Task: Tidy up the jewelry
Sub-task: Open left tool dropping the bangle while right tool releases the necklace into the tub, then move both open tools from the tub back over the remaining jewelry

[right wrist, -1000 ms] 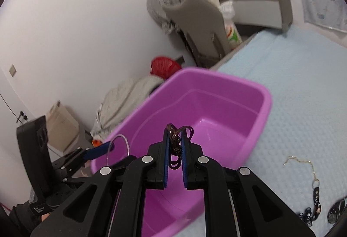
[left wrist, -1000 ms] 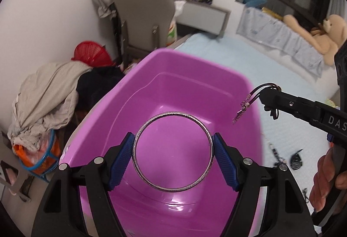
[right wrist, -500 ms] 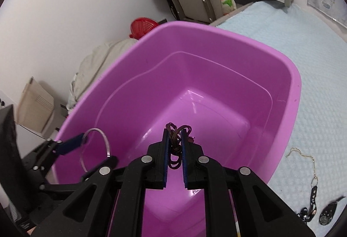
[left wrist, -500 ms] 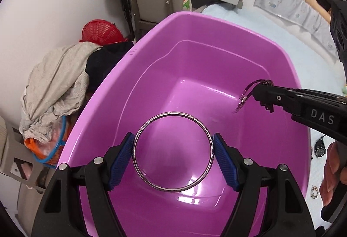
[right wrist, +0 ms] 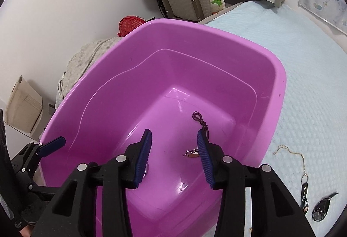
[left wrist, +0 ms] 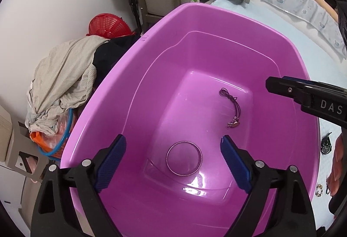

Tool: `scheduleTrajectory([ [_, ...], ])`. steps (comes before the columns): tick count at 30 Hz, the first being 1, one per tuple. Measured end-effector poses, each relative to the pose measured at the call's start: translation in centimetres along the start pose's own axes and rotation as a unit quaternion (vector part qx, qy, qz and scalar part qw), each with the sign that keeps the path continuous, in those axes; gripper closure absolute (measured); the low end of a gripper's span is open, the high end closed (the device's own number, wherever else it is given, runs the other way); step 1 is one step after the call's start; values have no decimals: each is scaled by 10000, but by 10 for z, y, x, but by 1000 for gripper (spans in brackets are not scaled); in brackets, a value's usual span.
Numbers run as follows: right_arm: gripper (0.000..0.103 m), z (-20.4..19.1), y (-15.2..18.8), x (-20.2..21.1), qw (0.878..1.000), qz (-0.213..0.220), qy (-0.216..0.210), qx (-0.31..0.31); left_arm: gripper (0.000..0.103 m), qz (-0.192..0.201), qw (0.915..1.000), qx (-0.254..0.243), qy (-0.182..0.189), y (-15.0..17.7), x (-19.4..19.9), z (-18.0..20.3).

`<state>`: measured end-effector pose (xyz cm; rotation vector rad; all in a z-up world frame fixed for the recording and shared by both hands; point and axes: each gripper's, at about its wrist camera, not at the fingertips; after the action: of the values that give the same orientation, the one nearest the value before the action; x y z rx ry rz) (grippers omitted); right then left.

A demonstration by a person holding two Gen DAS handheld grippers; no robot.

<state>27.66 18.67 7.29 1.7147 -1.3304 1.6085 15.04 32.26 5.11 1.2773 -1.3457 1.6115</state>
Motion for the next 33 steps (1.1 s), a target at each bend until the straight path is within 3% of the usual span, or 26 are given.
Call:
scheduleTrajectory([
  [33, 61, -3, 24, 19, 9998, 77, -177, -109, 16, 126, 9995, 302, 5, 18, 15, -4],
])
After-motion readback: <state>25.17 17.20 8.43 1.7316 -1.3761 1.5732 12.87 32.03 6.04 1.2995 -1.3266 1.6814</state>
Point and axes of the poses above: each gripper's, at about its wrist camera, not at the fingertips, and x roughly against the way its jaws point, z to its right, y to its underside, and after that the axes turned 12 degrees about -z, right-handed
